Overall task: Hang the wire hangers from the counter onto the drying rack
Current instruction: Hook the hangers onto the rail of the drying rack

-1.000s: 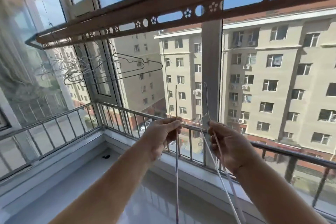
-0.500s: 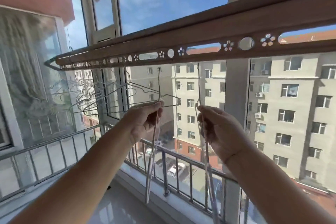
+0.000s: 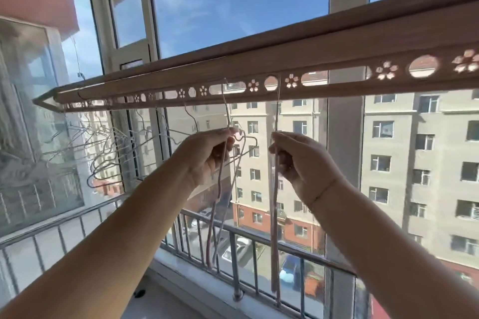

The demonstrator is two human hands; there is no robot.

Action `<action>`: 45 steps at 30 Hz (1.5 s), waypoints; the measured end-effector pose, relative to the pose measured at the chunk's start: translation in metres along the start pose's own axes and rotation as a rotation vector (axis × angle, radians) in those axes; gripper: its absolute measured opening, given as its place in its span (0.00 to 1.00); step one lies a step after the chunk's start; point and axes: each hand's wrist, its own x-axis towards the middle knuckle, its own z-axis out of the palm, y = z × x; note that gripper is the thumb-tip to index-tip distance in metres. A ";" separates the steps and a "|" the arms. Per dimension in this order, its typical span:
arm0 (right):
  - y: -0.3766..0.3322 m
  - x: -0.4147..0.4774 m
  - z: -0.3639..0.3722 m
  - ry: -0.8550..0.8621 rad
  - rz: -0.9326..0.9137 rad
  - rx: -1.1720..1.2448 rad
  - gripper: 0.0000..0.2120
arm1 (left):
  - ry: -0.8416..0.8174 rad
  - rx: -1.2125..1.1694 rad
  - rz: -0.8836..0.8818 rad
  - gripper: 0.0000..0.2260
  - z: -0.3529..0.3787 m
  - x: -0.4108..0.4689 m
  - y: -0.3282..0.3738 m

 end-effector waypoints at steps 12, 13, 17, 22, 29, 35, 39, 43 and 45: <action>0.022 0.010 0.008 0.143 -0.006 -0.043 0.05 | -0.117 -0.027 -0.086 0.07 -0.011 0.039 -0.014; 0.022 0.011 0.008 0.158 -0.003 -0.044 0.06 | -0.123 -0.025 -0.086 0.07 -0.011 0.040 -0.015; 0.028 0.010 0.007 0.189 0.020 -0.048 0.07 | -0.146 -0.031 -0.091 0.07 -0.009 0.041 -0.020; 0.027 0.004 0.004 0.201 0.015 -0.026 0.06 | -0.162 -0.056 -0.102 0.07 -0.011 0.044 -0.023; 0.037 -0.005 -0.011 0.212 -0.006 -0.034 0.05 | -0.088 -0.043 -0.039 0.08 -0.032 0.039 -0.037; 0.082 -0.035 -0.042 0.293 0.039 -0.133 0.02 | 0.021 0.026 -0.001 0.07 -0.062 0.006 -0.080; 0.122 -0.062 -0.068 0.263 0.044 -0.383 0.04 | 0.067 0.069 -0.122 0.05 -0.082 -0.023 -0.137; 0.150 -0.089 -0.094 0.188 0.086 -0.592 0.19 | -0.240 0.246 -0.236 0.12 -0.090 -0.062 -0.214; 0.159 -0.100 -0.109 0.175 0.106 -0.686 0.23 | -0.406 0.325 -0.248 0.21 -0.087 -0.079 -0.237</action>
